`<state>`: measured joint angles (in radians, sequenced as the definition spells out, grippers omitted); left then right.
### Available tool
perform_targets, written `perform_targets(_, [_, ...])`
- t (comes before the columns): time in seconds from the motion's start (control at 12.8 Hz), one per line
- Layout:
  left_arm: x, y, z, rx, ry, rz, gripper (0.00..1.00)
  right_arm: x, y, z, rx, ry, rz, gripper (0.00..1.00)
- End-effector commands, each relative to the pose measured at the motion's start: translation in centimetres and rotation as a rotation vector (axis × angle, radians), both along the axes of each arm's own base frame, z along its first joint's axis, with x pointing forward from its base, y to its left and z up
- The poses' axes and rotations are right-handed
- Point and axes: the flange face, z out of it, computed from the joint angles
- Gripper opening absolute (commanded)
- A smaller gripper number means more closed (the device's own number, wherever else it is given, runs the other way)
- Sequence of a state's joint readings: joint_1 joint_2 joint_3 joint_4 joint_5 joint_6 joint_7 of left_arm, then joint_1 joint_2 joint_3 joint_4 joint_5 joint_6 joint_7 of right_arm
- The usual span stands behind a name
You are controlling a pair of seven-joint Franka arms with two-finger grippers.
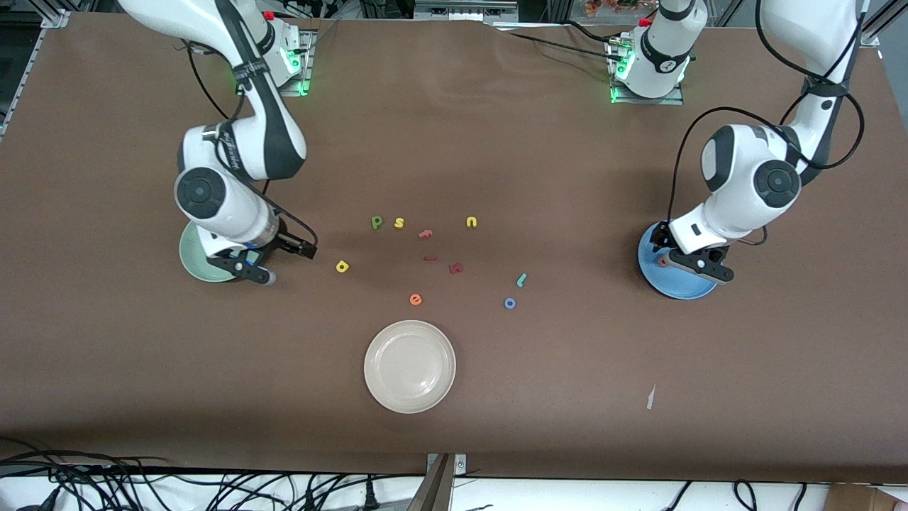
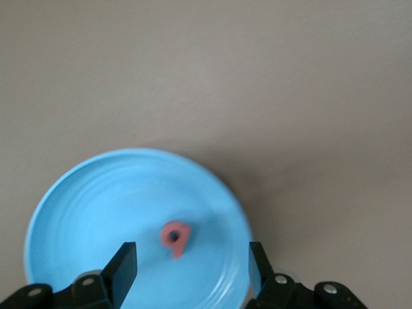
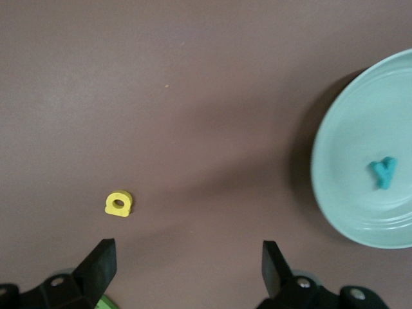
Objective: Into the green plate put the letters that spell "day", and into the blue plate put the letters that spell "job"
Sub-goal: 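Reach the right gripper to the yellow a while the left gripper reaches the teal 1, then grasp the yellow a with the right gripper while the left gripper grasps the 1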
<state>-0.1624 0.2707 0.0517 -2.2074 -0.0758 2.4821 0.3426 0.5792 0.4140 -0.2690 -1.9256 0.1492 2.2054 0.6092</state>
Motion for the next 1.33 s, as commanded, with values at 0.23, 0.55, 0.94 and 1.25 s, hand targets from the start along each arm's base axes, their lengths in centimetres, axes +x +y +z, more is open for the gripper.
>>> perform_targets(0.23, [0.6,-9.7,-1.3,-0.168,-0.01,0.023,0.8,0.4,5.1,-5.3,0.02,-0.09,-0.128,0.97])
perform_targets(0.55, [-0.9,-18.5,-3.9,-0.218,-0.026,-0.013,0.85,-0.4,7.1,-8.1,0.011,-0.115,-0.145,0.86])
perform_targets(0.94, [1.3,-26.2,-6.3,-0.232,-0.082,-0.083,0.92,-1.0,7.0,-9.5,-0.004,-0.094,-0.149,0.72])
perform_targets(1.25, [2.3,-26.1,-8.1,-0.213,-0.089,-0.076,0.91,-0.9,6.5,-9.7,-0.007,-0.092,-0.15,0.62])
